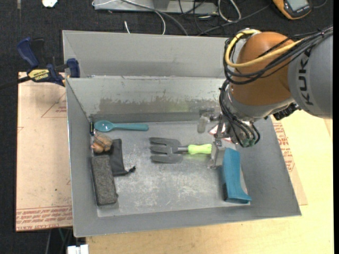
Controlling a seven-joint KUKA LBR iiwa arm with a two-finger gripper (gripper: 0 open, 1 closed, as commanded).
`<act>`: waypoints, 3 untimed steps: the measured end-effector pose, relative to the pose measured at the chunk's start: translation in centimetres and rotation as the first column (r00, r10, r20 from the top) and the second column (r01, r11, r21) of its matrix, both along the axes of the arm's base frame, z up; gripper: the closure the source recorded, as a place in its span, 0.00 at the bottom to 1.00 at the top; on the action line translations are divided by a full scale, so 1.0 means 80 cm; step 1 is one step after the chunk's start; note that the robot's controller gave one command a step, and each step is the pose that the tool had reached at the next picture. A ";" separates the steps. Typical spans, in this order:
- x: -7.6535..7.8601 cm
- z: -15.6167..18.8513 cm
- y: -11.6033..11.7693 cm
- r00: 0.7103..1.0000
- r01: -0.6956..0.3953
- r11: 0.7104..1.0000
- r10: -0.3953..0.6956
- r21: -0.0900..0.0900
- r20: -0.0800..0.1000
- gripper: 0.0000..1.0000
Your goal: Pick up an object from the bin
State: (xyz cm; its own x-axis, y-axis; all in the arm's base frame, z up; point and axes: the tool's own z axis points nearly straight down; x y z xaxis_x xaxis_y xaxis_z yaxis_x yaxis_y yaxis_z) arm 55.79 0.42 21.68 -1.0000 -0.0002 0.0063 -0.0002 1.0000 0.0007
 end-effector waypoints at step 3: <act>0.074 -0.076 -0.007 0.997 -0.071 0.997 0.071 0.000 0.021 0.00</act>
Offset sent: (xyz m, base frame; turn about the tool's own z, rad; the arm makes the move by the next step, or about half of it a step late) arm 0.0552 -0.0161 -0.1468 -0.3254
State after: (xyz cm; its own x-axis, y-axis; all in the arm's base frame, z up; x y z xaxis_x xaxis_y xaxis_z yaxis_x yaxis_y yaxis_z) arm 61.75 -0.15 15.56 -0.9973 -0.0716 -0.0151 -0.0717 0.9974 0.0008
